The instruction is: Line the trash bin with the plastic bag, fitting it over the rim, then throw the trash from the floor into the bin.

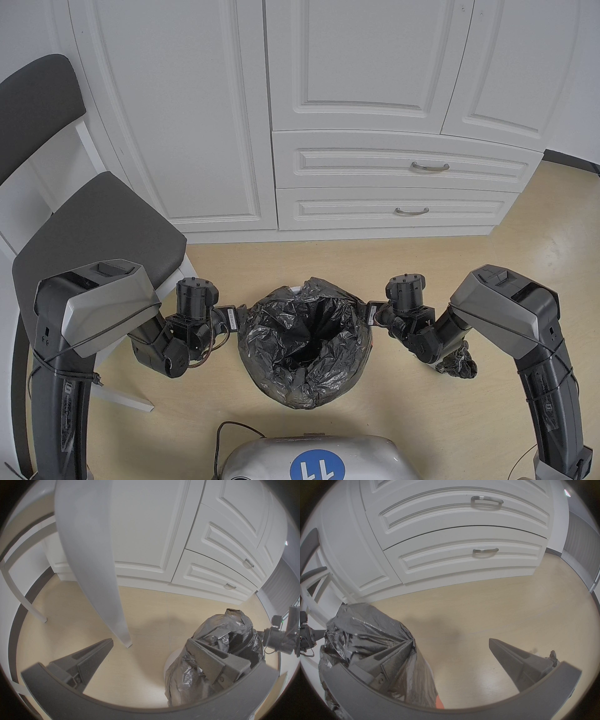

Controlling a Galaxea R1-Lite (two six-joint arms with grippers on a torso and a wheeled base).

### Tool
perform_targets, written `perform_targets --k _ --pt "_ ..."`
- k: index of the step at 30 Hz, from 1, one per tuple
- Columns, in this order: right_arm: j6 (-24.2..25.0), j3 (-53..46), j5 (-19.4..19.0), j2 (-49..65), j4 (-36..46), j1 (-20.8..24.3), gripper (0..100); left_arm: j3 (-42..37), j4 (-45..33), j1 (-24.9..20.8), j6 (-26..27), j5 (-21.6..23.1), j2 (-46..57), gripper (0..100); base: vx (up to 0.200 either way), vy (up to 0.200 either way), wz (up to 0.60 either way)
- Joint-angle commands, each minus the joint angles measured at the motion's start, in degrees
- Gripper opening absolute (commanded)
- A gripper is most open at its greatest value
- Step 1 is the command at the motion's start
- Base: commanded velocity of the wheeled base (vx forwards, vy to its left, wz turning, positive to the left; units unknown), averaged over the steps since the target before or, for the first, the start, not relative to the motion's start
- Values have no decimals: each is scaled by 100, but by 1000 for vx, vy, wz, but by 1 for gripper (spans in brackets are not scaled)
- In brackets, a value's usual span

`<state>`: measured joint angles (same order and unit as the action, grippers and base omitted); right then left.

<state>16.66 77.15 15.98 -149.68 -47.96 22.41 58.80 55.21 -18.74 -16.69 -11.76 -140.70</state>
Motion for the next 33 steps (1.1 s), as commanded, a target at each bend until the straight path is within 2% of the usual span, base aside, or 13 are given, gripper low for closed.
perform_targets --k 1,10,14,18,25,33 --pt "3 -245 1 554 6 -17 100 -246 34 -34 17 16 412 100 0 0 0" --pt "-67 -834 1 1318 67 106 100 -712 60 -174 104 174 931 100 0 0 0" --pt "-102 -1045 28 1424 67 247 100 -1116 69 -561 122 306 1107 100 0 0 0" --pt "-199 -1045 72 1336 32 273 100 -1292 69 -719 298 315 1027 100 0 0 0" --pt "-243 -1088 72 1274 6 317 100 -1476 69 -728 570 473 913 100 0 0 0" --pt "-260 -1247 72 1345 -3 370 100 -1520 -2 -394 1203 508 649 100 0 0 0"
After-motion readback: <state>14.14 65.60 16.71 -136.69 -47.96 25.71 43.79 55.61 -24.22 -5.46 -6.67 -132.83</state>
